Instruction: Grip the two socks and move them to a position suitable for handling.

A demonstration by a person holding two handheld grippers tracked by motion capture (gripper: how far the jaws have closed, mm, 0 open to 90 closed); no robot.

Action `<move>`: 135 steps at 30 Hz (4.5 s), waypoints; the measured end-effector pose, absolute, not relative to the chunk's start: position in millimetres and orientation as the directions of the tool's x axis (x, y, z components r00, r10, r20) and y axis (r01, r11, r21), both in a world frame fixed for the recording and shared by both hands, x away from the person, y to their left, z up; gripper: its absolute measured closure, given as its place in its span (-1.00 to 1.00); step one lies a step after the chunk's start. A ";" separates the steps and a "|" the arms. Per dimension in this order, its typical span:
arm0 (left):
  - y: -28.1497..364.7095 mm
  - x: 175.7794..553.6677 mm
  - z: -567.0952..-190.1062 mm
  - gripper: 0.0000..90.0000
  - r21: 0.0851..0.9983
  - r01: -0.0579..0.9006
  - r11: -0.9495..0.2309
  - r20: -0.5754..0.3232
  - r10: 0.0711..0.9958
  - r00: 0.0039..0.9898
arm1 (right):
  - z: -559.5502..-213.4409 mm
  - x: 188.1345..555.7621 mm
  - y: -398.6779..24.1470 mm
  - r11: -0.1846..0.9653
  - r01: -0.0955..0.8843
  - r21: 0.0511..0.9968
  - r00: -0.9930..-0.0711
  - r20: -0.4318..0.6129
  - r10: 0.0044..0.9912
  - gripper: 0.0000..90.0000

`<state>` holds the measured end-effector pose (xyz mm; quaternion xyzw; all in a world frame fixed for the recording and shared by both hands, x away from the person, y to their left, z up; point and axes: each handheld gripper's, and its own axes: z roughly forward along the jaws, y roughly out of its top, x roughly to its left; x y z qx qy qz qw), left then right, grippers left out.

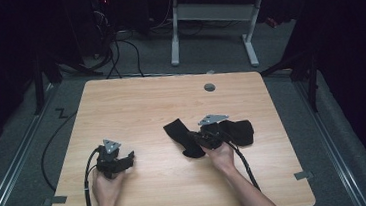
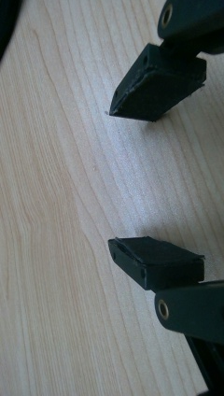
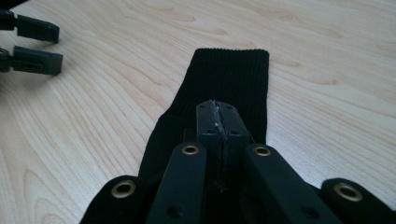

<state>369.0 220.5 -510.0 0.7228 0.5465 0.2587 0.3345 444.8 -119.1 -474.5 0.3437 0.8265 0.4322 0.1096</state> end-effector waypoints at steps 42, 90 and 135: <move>68.5 434.9 -492.2 0.07 0.722 0.642 -0.258 -0.107 0.875 0.473 | -503.5 407.1 -152.3 0.490 0.464 0.738 -0.737 0.013 0.676 0.50; 60.2 427.2 -482.4 0.08 0.770 0.509 -0.385 0.034 0.821 0.569 | -487.5 378.6 -148.5 0.481 0.393 0.783 -0.798 0.031 0.602 0.69; 88.4 356.1 -510.0 -0.24 0.767 0.539 -0.347 0.007 0.845 0.534 | -496.4 455.8 -119.7 0.462 0.537 0.706 -0.644 -0.011 0.765 0.55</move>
